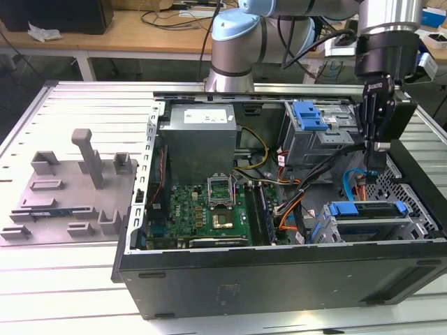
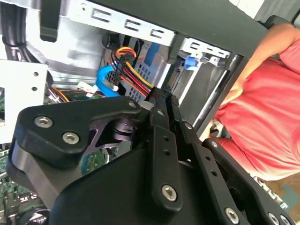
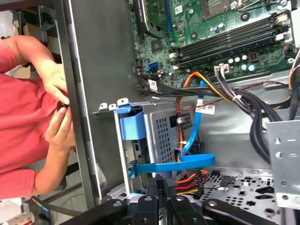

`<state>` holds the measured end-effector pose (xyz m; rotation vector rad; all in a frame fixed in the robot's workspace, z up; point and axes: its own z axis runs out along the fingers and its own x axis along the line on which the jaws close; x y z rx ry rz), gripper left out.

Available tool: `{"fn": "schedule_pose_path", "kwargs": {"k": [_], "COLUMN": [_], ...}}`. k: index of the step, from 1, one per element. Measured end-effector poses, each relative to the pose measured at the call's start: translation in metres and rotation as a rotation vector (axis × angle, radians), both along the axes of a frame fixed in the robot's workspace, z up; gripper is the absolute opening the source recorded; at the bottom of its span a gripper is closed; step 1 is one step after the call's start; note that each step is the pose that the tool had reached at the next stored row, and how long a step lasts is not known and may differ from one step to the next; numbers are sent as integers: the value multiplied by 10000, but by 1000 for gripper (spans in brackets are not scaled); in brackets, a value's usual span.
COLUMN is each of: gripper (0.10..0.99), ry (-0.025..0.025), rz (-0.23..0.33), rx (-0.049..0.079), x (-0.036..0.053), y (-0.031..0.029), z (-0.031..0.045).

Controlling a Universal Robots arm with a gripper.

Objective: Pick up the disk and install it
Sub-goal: 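Insert the first disk wire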

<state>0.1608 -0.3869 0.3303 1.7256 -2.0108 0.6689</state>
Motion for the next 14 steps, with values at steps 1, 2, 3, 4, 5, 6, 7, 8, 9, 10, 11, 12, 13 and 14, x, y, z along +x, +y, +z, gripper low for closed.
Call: {"fn": "schedule_pose_path", "kwargs": {"k": [1, 2, 3, 4, 5, 6, 7, 8, 9, 10, 11, 12, 13, 14], "gripper": [165, 165, 165, 165, 165, 165, 165, 165, 165, 165, 165, 165, 165, 165], "ry": [1, 1, 1, 0, 1, 1, 1, 1, 0, 1, 1, 0, 0, 1], "rz": [-1, -1, -2, -1, 0, -1, 0, -1, 0, 0, 1, 1, 0, 0], "rx": [22, 75, 133, 210, 308, 420, 522, 687, 877, 1111, 1266, 1413, 1603, 1706], "x": [3, 4, 4, 5, 5, 5, 5, 5, 5, 5, 5, 6, 7, 8], "y": [-20, -46, -66, -83, -98, -115, -131, -156, -189, -217, -232, -245, -266, -279], "z": [10, 21, 32, 45, 56, 70, 82, 103, 127, 136, 138, 139, 142, 144]}}
